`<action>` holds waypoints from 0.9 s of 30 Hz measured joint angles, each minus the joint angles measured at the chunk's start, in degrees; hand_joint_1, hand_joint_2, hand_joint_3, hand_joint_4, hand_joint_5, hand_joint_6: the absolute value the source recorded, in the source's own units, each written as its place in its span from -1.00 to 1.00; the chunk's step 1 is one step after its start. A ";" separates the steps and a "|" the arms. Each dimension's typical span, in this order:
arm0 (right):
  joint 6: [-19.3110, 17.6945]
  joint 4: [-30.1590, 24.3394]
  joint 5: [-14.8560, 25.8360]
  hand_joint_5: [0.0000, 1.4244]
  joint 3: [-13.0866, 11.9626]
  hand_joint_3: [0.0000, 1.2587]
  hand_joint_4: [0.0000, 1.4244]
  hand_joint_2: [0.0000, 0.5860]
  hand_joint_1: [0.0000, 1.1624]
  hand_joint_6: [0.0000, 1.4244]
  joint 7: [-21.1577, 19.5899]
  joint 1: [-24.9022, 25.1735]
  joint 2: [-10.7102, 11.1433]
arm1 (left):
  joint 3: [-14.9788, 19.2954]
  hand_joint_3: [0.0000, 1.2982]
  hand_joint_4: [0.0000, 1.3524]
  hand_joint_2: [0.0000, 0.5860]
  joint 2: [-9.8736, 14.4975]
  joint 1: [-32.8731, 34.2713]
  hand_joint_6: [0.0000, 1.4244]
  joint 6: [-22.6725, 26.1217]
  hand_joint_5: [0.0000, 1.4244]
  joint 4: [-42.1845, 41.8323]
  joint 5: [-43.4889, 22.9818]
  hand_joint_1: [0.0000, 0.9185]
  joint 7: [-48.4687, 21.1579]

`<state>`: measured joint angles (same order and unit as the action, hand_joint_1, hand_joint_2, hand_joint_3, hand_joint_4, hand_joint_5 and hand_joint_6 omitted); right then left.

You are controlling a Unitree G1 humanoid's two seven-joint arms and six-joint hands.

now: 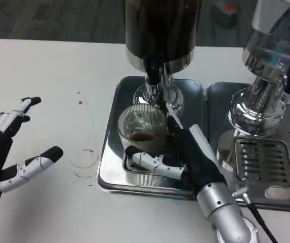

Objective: Grasp the cup under the faucet to collect the drink, then remove the cup.

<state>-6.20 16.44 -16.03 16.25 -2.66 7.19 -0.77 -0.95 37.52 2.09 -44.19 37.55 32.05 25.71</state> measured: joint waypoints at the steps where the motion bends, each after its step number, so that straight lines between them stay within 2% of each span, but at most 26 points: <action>1: 0.00 0.16 0.01 -1.00 0.03 -1.00 -1.00 -0.40 0.42 -0.94 0.12 0.18 -0.11 | -0.05 -0.75 -0.86 -0.57 -0.17 -0.13 -0.78 0.05 -0.62 -0.02 -0.05 -1.00 -0.02; 10: -0.01 1.05 -0.10 -0.93 0.12 -1.00 -0.96 -0.34 0.50 -0.77 0.08 1.07 -0.54 | -0.07 -0.75 -0.87 -0.57 -0.42 -1.31 -0.78 0.25 -0.62 -1.04 -0.33 -1.00 -0.31; 17: 0.00 1.33 -0.05 -0.79 -0.28 -0.76 -0.79 -0.32 0.57 -0.65 -0.61 1.14 -1.29 | -0.07 -0.74 -0.87 -0.57 -0.56 -1.82 -0.78 0.42 -0.62 -1.53 -0.42 -1.00 -0.57; 27: 0.00 1.67 0.10 -0.67 -0.77 -0.59 -0.64 -0.28 0.62 -0.53 -2.11 1.17 -2.37 | -0.06 -0.74 -0.89 -0.57 -0.57 -2.07 -0.78 0.55 -0.62 -2.27 -0.78 -1.00 -0.60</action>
<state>-6.21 18.12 -15.93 15.48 -4.77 8.36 -3.14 -1.01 36.94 0.02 -43.64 35.29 31.27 25.11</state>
